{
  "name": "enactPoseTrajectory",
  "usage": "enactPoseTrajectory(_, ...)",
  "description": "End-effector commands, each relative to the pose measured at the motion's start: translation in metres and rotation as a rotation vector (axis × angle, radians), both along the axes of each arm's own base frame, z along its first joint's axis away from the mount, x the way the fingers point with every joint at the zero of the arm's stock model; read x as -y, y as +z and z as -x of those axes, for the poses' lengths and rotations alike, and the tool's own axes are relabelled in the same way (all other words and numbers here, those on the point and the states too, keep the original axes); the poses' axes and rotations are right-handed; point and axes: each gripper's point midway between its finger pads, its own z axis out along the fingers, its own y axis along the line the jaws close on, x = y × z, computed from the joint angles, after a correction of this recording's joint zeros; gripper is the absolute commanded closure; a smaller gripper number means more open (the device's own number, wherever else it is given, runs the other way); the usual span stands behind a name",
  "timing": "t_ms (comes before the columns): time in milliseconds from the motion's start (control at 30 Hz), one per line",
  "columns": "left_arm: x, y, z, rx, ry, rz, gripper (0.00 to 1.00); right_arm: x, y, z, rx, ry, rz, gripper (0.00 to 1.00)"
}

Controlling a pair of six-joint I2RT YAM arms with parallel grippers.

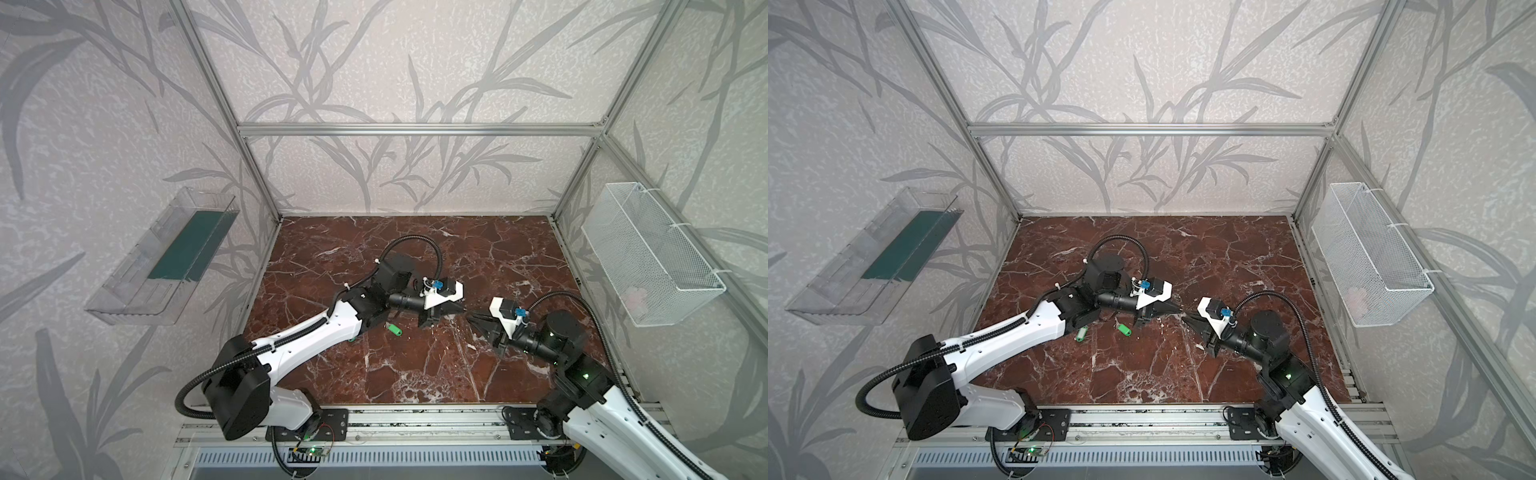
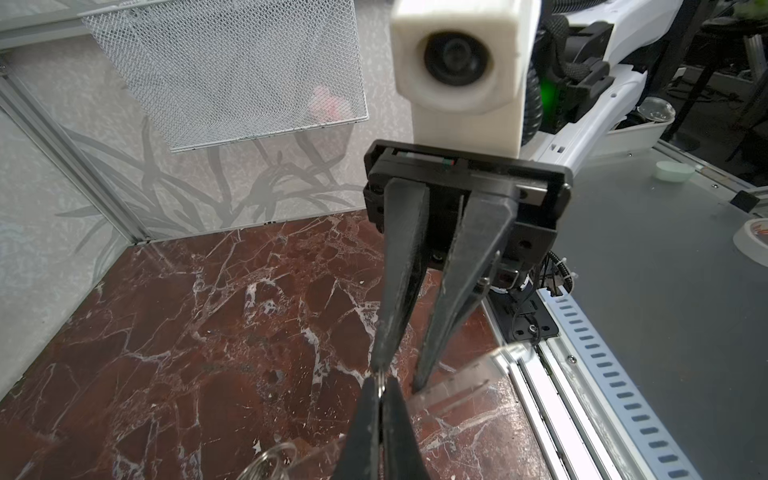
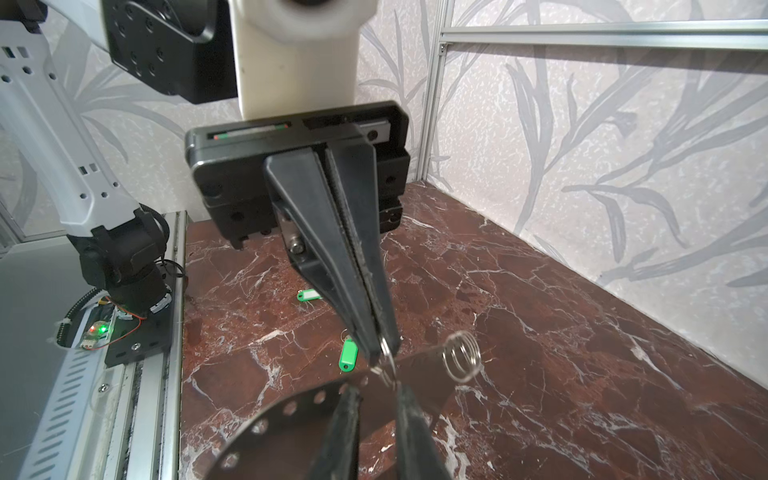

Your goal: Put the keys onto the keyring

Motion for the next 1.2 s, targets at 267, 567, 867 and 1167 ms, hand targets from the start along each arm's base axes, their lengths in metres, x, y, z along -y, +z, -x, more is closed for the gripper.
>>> enactPoseTrajectory(267, -0.002, 0.030, 0.012, 0.013, -0.052, 0.120, 1.00, -0.005, 0.015, 0.004, 0.021, 0.033, -0.052, 0.79)
enactPoseTrajectory(567, -0.005, 0.028, 0.018, 0.005, -0.079, 0.108, 1.00, -0.001, 0.021, 0.008, 0.050, 0.030, -0.067, 0.83)
enactPoseTrajectory(867, -0.008, 0.028, 0.022, 0.005, -0.093, 0.101, 1.00, -0.003, 0.023, 0.010, 0.047, 0.047, -0.075, 0.87)
enactPoseTrajectory(1167, -0.008, 0.026, 0.024, 0.001, -0.101, 0.095, 1.00, -0.006, 0.025, 0.013, 0.047, 0.072, -0.083, 0.88)
